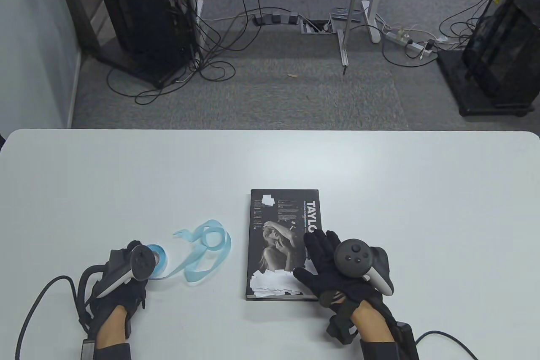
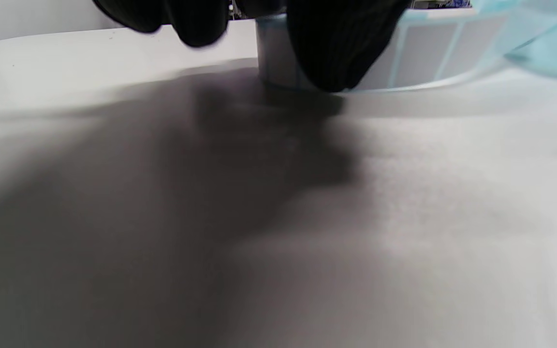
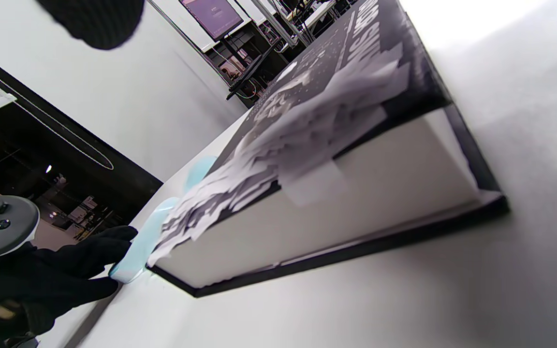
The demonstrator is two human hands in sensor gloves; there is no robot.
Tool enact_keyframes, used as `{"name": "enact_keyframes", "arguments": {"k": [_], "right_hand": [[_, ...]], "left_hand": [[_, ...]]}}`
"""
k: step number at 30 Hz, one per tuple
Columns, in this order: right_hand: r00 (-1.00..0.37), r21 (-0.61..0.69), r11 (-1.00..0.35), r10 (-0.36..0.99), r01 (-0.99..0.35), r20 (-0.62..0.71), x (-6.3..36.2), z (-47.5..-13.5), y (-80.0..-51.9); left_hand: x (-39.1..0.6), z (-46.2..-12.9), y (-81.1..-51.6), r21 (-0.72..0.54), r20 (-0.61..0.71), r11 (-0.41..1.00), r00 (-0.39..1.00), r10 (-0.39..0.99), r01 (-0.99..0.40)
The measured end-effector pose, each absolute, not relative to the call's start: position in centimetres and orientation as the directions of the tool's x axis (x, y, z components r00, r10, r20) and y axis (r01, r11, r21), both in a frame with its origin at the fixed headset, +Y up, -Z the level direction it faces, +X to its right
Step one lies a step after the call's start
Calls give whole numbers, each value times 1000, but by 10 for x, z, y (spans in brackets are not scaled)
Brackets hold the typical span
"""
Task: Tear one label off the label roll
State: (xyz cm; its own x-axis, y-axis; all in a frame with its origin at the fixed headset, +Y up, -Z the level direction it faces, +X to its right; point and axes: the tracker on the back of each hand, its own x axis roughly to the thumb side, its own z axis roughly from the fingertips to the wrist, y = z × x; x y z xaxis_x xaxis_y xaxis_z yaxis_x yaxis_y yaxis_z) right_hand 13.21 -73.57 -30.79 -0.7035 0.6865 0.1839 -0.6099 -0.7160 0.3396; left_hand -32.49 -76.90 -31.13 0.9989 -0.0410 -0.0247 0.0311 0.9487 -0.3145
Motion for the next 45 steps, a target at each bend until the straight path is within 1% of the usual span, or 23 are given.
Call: {"name": "enact_keyframes", "arguments": {"k": [6, 10, 12, 15, 18, 21, 26, 28, 32, 34, 39, 42, 45], "right_hand": [[-708, 346, -718, 683, -604, 182, 131, -308, -736], [-710, 352, -720, 680, -598, 183, 130, -308, -736], [-710, 353, -721, 679, -597, 186, 129, -307, -736], [-696, 354, -716, 688, -602, 207, 126, -306, -734], [-655, 326, -716, 698, -618, 290, 114, -299, -727], [-619, 237, -734, 670, -637, 409, 96, -288, -716], [-586, 90, -735, 603, -672, 542, 63, -264, -704], [-566, 70, -714, 606, -696, 558, 54, -259, -702], [-570, 42, -704, 607, -709, 554, 38, -253, -703], [-584, 8, -706, 592, -708, 556, 34, -252, -704], [-582, -14, -687, 604, -727, 544, 28, -251, -705], [-605, -69, -687, 582, -723, 544, 26, -248, -704], [-607, -109, -674, 568, -731, 556, 25, -244, -703]], "left_hand": [[-324, -313, -768, -311, 3, 950, 1000, 15, -13], [-318, -313, -761, -294, 32, 946, 988, 154, -138], [-312, -312, -755, -285, 58, 943, 979, 197, -173], [-296, -310, -743, -250, 134, 948, 962, 237, -199], [-277, -305, -727, -213, 219, 942, 926, 306, -261], [-257, -299, -713, -191, 314, 934, 883, 350, -302], [-233, -285, -698, -189, 421, 938, 839, 344, -290], [-227, -283, -695, -186, 445, 942, 831, 334, -279], [-215, -279, -693, -206, 484, 932, 797, 361, -297], [-208, -278, -693, -220, 501, 928, 782, 371, -299], [-193, -273, -692, -218, 543, 937, 763, 350, -275], [-188, -271, -690, -197, 548, 945, 770, 327, -261], [-186, -270, -691, -199, 544, 943, 770, 333, -267]]}}
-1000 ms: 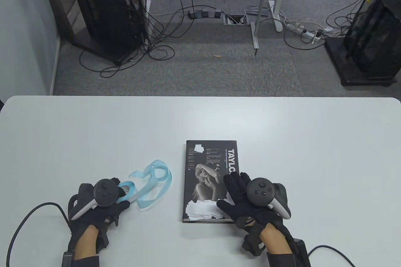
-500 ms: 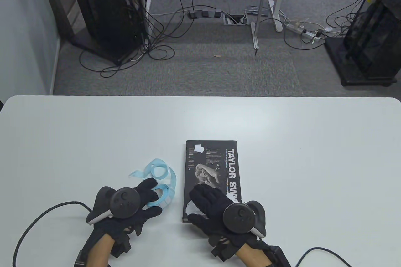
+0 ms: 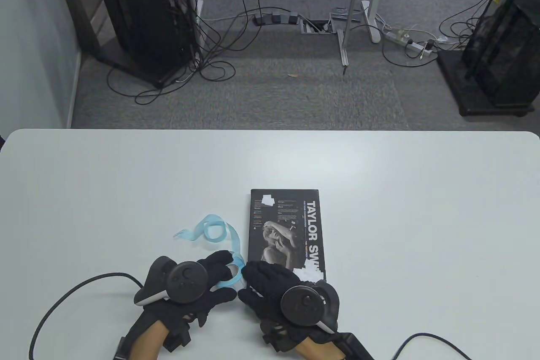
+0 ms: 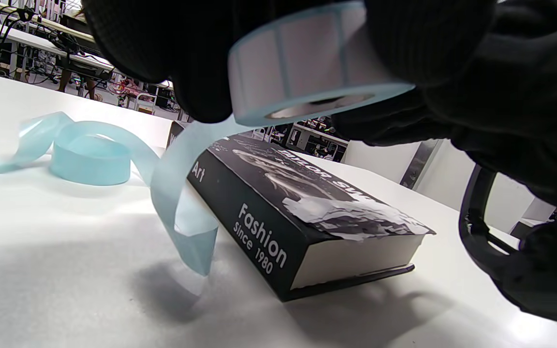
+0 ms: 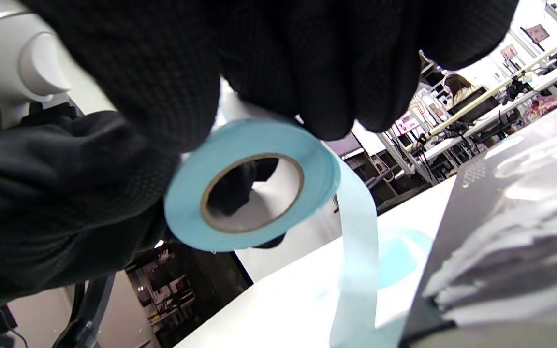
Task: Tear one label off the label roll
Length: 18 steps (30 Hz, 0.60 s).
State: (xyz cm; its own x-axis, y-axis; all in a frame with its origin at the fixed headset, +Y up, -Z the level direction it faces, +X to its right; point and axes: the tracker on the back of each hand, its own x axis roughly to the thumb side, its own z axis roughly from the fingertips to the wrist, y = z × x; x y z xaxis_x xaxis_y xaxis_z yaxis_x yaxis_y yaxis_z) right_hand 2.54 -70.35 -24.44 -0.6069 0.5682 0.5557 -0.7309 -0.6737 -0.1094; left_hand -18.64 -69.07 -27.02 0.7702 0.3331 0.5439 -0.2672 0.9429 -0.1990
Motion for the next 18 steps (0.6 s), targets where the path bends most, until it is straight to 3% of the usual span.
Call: {"name": "enact_keyframes", "arguments": {"k": [10, 18], "right_hand": [[-619, -162, -667, 535, -727, 575, 22, -240, -703], [-578, -111, -627, 615, -771, 536, 30, -248, -705]], "left_hand": [[-186, -270, -691, -212, 536, 941, 774, 337, -262], [-186, -270, -691, -218, 540, 943, 773, 332, -253]]}}
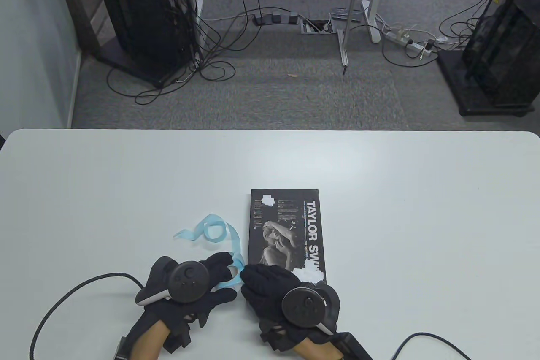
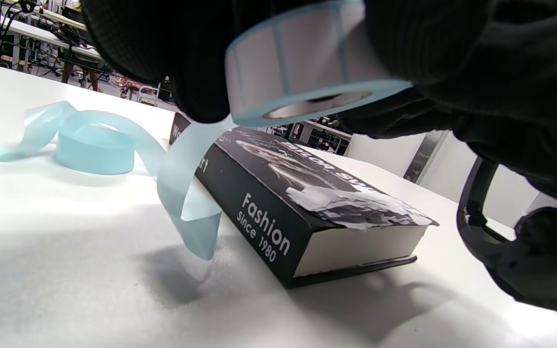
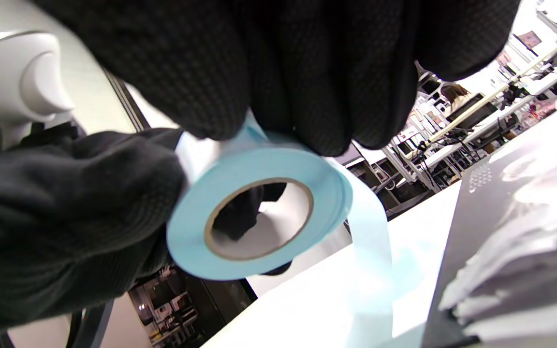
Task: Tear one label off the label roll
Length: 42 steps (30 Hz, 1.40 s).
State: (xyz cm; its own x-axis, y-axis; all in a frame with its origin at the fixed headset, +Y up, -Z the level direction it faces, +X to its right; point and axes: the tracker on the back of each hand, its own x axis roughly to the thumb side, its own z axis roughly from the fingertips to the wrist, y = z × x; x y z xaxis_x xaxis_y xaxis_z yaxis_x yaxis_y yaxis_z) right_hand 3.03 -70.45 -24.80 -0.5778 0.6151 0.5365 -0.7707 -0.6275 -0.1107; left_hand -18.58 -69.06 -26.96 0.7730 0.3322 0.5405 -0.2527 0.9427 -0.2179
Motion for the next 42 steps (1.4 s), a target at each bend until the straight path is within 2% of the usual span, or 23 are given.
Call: {"name": "enact_keyframes", "arguments": {"k": [7, 11, 18, 25, 28, 37, 42], "right_hand": [[-580, -106, -614, 655, -782, 484, 50, -258, -708], [-631, -119, -656, 639, -746, 440, 68, -267, -711], [-828, -205, -835, 415, -511, 376, 111, -288, -714], [-892, -143, -922, 295, -359, 342, 122, -300, -721], [-884, -93, -929, 306, -359, 355, 121, -300, -723], [-876, -69, -934, 299, -349, 379, 116, -299, -725], [-850, -18, -925, 342, -380, 400, 111, -297, -726]], "left_hand": [[-187, -269, -691, -205, 541, 956, 791, 288, -207], [-190, -271, -693, -195, 523, 965, 814, 253, -174], [-193, -272, -694, -194, 508, 971, 832, 221, -139], [-194, -273, -694, -198, 507, 973, 837, 205, -119], [-195, -273, -694, -197, 502, 974, 842, 196, -109], [-197, -273, -694, -201, 489, 975, 852, 188, -99], [-198, -273, -694, -204, 483, 975, 857, 180, -90]]}}
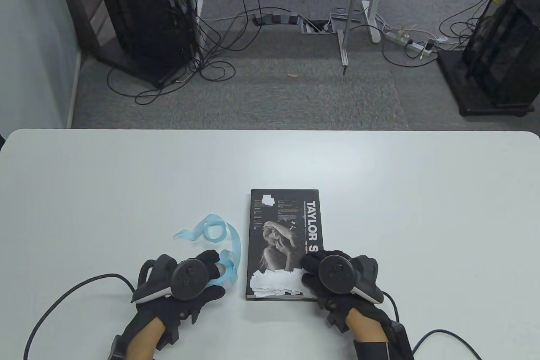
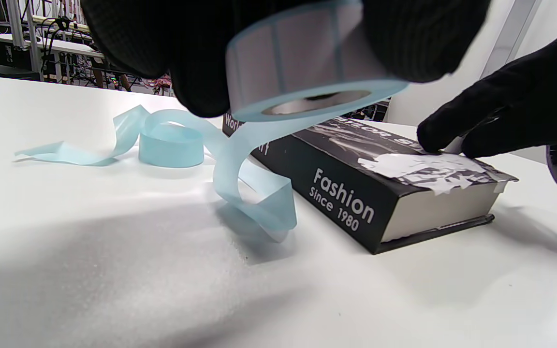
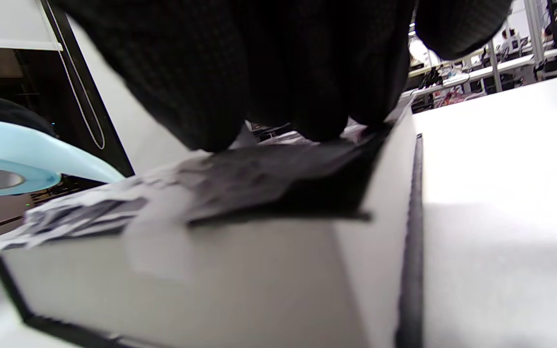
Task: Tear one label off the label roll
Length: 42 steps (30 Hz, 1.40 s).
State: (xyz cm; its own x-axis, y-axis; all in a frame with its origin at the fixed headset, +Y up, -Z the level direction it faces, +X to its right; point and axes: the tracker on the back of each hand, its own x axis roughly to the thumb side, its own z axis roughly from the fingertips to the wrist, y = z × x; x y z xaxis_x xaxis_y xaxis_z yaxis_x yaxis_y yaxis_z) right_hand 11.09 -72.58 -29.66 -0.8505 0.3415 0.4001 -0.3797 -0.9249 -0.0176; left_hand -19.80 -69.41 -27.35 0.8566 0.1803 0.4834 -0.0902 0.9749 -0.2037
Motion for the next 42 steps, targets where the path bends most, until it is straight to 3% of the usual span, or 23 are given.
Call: {"name": "enact_keyframes", "arguments": {"k": [8, 11, 15, 18, 23, 26, 30, 33, 42], "right_hand": [[-832, 135, -908, 418, -397, 365, 108, -299, -731], [-849, 151, -926, 377, -346, 370, 102, -296, -728], [-876, 132, -976, 214, -173, 431, 82, -284, -727], [-887, 67, -998, 16, 17, 462, 62, -270, -727], [-860, -33, -985, -162, 168, 484, 45, -262, -730], [-877, -21, -997, -81, 81, 473, 53, -265, -729], [-878, 77, -970, 241, -230, 414, 84, -280, -723], [-845, 99, -919, 389, -381, 367, 105, -289, -720], [-857, 44, -888, 455, -459, 241, 151, -306, -720]], "left_hand": [[-198, -275, -694, -201, 484, 976, 859, 171, -81], [-198, -275, -695, -202, 484, 977, 859, 165, -74], [-197, -275, -695, -198, 483, 978, 861, 159, -69], [-196, -274, -695, -198, 482, 978, 862, 154, -64], [-199, -274, -697, -201, 472, 978, 870, 145, -54], [-205, -276, -698, -198, 453, 979, 881, 138, -51], [-218, -282, -700, -192, 408, 981, 906, 111, -34], [-228, -288, -703, -190, 368, 981, 924, 99, -29], [-276, -305, -717, -220, 168, 975, 983, 78, -40]]}}
